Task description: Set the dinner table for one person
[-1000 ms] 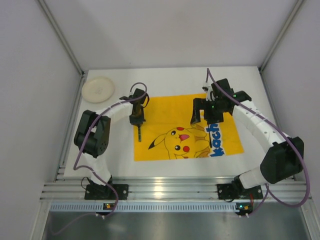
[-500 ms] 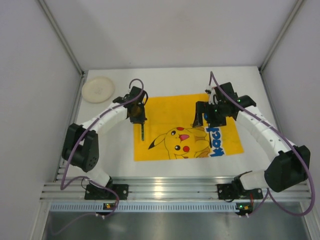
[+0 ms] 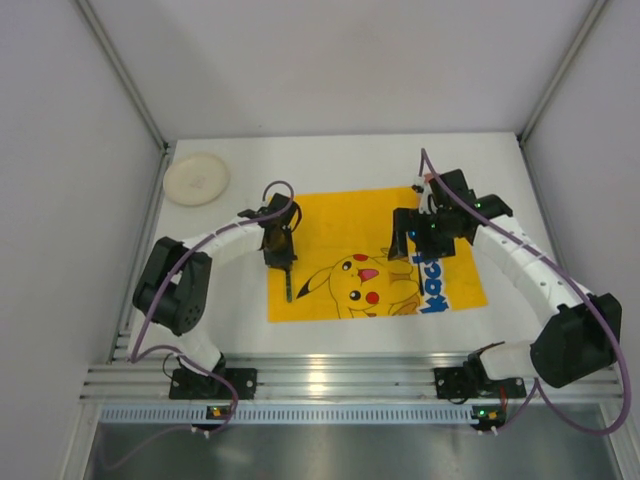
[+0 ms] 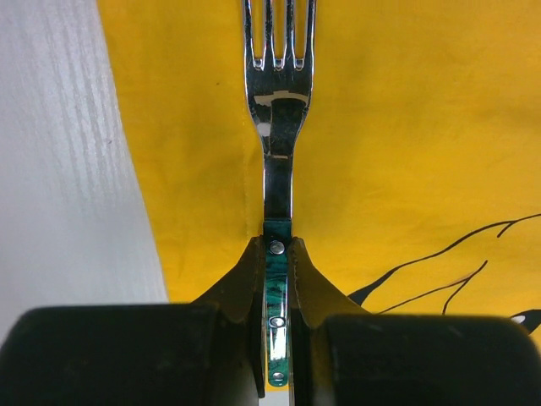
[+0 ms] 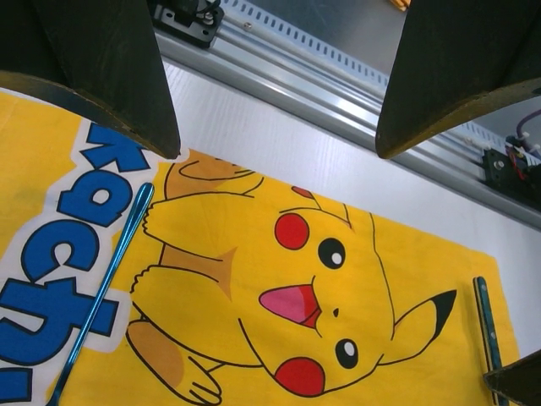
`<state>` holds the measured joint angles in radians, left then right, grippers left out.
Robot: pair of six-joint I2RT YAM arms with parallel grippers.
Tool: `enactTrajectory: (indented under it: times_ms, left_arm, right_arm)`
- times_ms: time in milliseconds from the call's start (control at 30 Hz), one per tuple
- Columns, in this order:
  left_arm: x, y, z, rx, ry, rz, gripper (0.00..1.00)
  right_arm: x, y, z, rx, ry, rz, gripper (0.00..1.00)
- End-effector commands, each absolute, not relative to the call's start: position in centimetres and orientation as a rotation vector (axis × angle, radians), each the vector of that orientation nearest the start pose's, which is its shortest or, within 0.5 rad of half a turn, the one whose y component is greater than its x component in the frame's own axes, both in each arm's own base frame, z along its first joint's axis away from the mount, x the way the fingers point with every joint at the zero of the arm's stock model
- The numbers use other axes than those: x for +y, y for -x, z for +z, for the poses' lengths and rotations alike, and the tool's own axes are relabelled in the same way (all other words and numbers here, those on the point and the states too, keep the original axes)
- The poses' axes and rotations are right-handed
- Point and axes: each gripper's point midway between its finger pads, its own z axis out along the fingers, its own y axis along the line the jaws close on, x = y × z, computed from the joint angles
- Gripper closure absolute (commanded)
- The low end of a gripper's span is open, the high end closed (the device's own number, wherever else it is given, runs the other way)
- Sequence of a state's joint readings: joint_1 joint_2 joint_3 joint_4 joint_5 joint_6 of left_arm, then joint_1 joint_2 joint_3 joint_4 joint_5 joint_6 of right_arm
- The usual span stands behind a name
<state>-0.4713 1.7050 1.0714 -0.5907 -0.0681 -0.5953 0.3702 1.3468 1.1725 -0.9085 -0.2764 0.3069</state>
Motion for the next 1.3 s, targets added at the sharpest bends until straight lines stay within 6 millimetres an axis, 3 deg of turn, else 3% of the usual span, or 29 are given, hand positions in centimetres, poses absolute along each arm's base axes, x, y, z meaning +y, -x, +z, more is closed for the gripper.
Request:
enactTrajectory:
  times_ms: [0, 100, 200, 267, 433, 533, 567, 633, 667, 733, 767, 833, 867, 900, 1067, 1267]
  left_arm:
    - [-17.6, -31.9, 3.8, 2.721, 0.206, -0.210, 1.00]
    - [-17.5, -32.2, 3.8, 2.720, 0.196, -0.192, 0.96]
    - [-17.0, -31.8, 4.1, 2.738, 0.188, -0.151, 0.71]
    - [-16.6, -32.2, 5.2, 2.716, 0.191, -0.122, 0.62]
    - [-14.9, -34.9, 10.5, 2.605, 0.173, -0.035, 0.38]
    - [-11.8, -38.1, 12.9, 2.546, 0.313, -0.072, 0.34]
    - [-8.7, -39.6, 12.9, 2.523, 0.430, -0.063, 0.33]
    - [-5.9, -41.7, 13.5, 2.470, 0.564, -0.082, 0.33]
    - [-2.8, -42.5, 13.4, 2.441, 0.667, -0.055, 0.33]
    - [-0.3, -44.3, 12.7, 2.414, 0.778, -0.040, 0.33]
    - [2.4, -45.0, 11.6, 2.399, 0.866, -0.020, 0.33]
    - [4.9, -46.7, 11.6, 2.337, 0.967, -0.066, 0.33]
    - [5.7, -47.3, 10.6, 2.330, 1.007, -0.071, 0.32]
    - [6.3, -48.5, 11.1, 2.282, 1.034, -0.093, 0.32]
    - [10.3, -50.3, 9.1, 2.214, 1.195, -0.062, 0.31]
    - [12.8, -52.7, 9.4, 2.103, 1.239, -0.040, 0.30]
  right_arm:
    - [15.6, -24.6, 16.2, 2.686, 0.177, 0.567, 0.00]
    - [15.5, -24.5, 15.7, 2.698, 0.173, 0.560, 0.00]
    - [15.5, -24.5, 15.3, 2.711, 0.167, 0.555, 0.00]
    - [15.6, -24.6, 15.3, 2.715, 0.166, 0.553, 0.00]
    - [15.6, -25.4, 15.4, 2.716, 0.158, 0.539, 0.00]
    - [15.8, -25.9, 15.5, 2.719, 0.156, 0.535, 0.00]
    - [15.8, -26.0, 15.3, 2.726, 0.151, 0.533, 0.00]
    - [15.9, -26.3, 15.5, 2.725, 0.149, 0.534, 0.00]
    - [15.9, -26.4, 15.4, 2.731, 0.146, 0.531, 0.00]
    - [15.9, -26.5, 15.5, 2.735, 0.141, 0.522, 0.00]
    - [15.8, -26.5, 15.4, 2.739, 0.138, 0.517, 0.00]
    - [15.7, -26.4, 15.4, 2.746, 0.135, 0.507, 0.00]
    - [15.5, -26.5, 15.3, 2.749, 0.133, 0.489, 0.00]
    - [15.3, -26.4, 15.4, 2.756, 0.138, 0.475, 0.00]
    - [14.5, -26.6, 15.2, 2.772, 0.126, 0.412, 0.00]
    - [13.3, -26.7, 14.9, 2.784, 0.079, 0.369, 0.00]
